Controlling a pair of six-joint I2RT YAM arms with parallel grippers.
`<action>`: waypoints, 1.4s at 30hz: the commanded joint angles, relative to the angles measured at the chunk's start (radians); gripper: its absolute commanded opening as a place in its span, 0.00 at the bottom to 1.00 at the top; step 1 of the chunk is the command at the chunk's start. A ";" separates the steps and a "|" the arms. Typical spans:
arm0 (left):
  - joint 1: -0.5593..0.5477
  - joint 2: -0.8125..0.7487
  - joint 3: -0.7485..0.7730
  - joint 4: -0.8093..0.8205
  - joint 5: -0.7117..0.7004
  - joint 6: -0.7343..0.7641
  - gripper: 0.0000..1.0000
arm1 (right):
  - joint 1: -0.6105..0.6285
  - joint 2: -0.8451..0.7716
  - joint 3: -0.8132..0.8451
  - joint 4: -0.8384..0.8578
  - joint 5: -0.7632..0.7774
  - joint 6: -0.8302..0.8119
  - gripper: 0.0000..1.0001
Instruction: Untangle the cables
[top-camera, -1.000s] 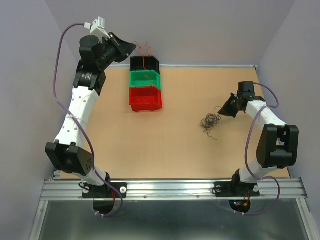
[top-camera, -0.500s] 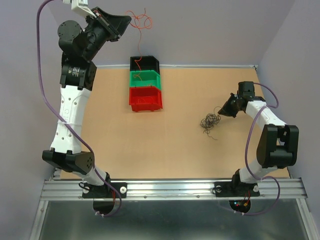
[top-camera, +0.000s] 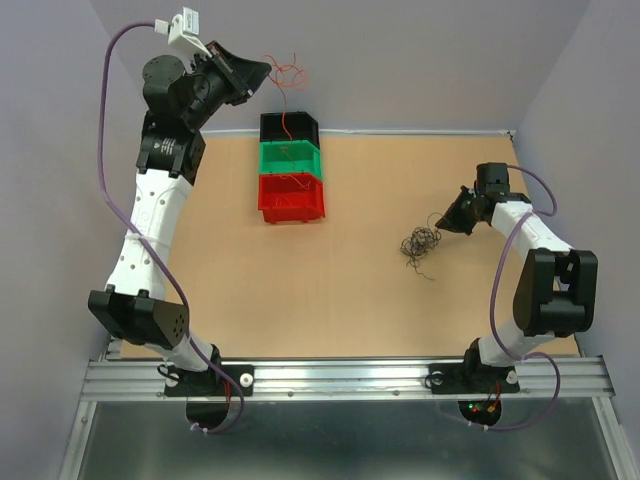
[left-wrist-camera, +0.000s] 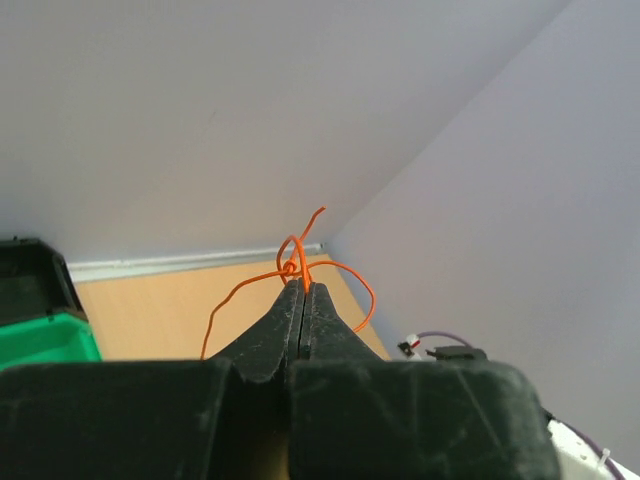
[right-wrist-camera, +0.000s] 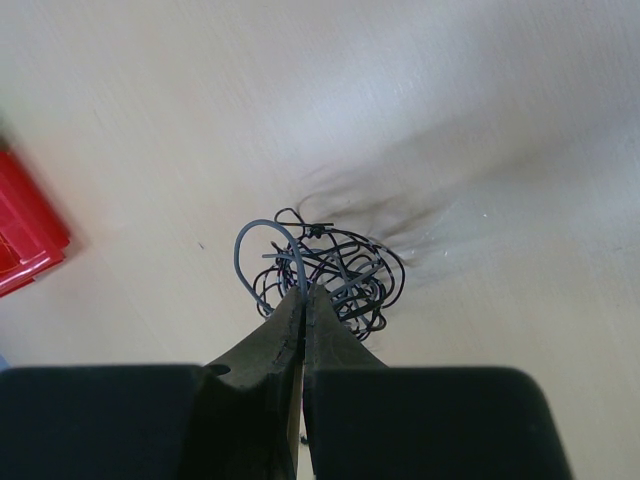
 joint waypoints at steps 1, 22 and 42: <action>0.000 -0.066 -0.056 0.053 -0.006 0.040 0.00 | 0.011 -0.016 0.015 0.038 -0.015 -0.013 0.00; 0.005 -0.153 -0.471 0.076 -0.044 0.162 0.00 | 0.013 -0.022 -0.002 0.038 -0.012 -0.012 0.01; -0.030 0.046 -0.445 -0.220 -0.089 0.433 0.00 | 0.019 -0.013 -0.002 0.040 -0.018 -0.019 0.01</action>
